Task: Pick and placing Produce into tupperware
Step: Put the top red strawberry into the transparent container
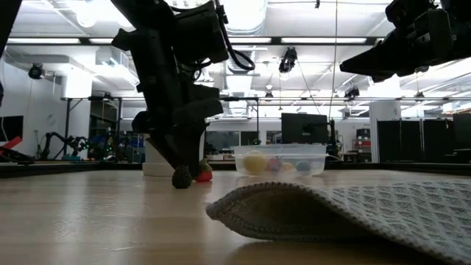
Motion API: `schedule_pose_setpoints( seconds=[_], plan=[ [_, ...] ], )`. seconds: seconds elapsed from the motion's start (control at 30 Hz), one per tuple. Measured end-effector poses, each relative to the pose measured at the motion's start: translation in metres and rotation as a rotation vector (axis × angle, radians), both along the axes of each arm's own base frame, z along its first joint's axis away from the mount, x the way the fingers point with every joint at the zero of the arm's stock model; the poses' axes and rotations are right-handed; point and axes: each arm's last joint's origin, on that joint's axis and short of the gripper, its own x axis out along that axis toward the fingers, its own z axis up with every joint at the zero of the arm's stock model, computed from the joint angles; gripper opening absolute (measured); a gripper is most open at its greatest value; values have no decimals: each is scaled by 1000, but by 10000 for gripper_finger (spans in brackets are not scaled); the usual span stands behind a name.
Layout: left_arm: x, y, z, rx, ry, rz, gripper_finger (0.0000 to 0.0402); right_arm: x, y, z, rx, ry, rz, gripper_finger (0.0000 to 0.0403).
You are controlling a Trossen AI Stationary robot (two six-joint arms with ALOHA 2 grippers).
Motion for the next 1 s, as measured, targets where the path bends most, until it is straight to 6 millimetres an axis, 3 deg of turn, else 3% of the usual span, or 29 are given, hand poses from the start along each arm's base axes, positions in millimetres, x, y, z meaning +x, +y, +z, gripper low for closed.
schedule_pose_setpoints(
  seconds=[0.47, 1.0],
  plan=[
    [0, 0, 1, 17, 11, -57, 8, 0, 0, 0, 0, 0, 0, 63],
    [-5, 1, 7, 64, 89, -99, 1, 0, 0, 0, 0, 0, 0, 63]
  ],
)
